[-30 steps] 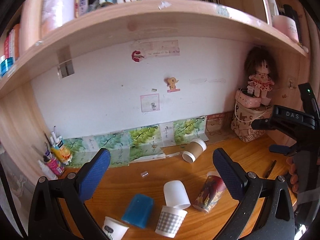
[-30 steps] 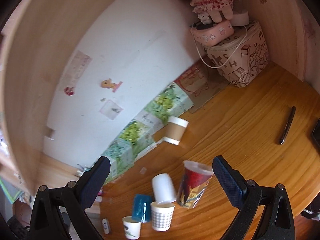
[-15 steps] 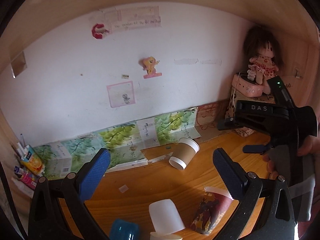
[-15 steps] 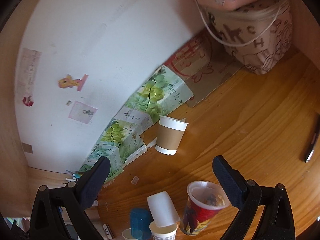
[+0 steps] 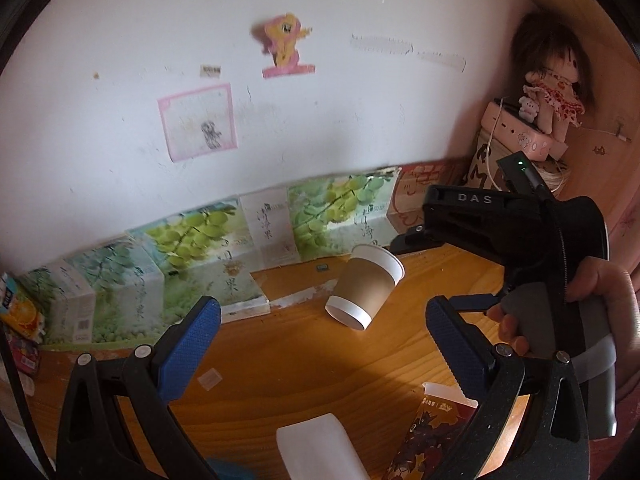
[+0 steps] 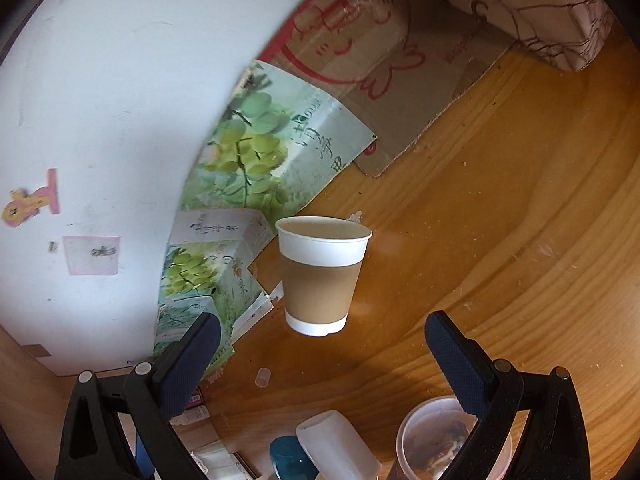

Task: Flip cup upright
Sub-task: 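Close the right tool on the brown-sleeved cup and lift it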

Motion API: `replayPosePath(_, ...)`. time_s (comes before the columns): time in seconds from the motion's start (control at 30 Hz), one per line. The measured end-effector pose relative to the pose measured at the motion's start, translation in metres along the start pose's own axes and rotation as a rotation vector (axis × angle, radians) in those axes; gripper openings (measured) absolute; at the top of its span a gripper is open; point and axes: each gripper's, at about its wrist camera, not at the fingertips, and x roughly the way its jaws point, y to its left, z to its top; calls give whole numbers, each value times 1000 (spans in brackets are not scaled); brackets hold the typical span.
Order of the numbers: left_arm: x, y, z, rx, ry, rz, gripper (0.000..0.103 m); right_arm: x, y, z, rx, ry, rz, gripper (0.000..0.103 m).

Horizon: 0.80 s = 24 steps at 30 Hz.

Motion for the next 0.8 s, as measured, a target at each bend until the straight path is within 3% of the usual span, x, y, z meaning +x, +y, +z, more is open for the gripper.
replayPosePath(0.3, 25, 4, -1, -36, 50, -47, 102, 38, 4, 12, 8, 87, -21, 95)
replayPosePath(0.8, 44, 18, -2, -96, 101, -78, 102, 70, 25, 16, -46, 148, -33, 83)
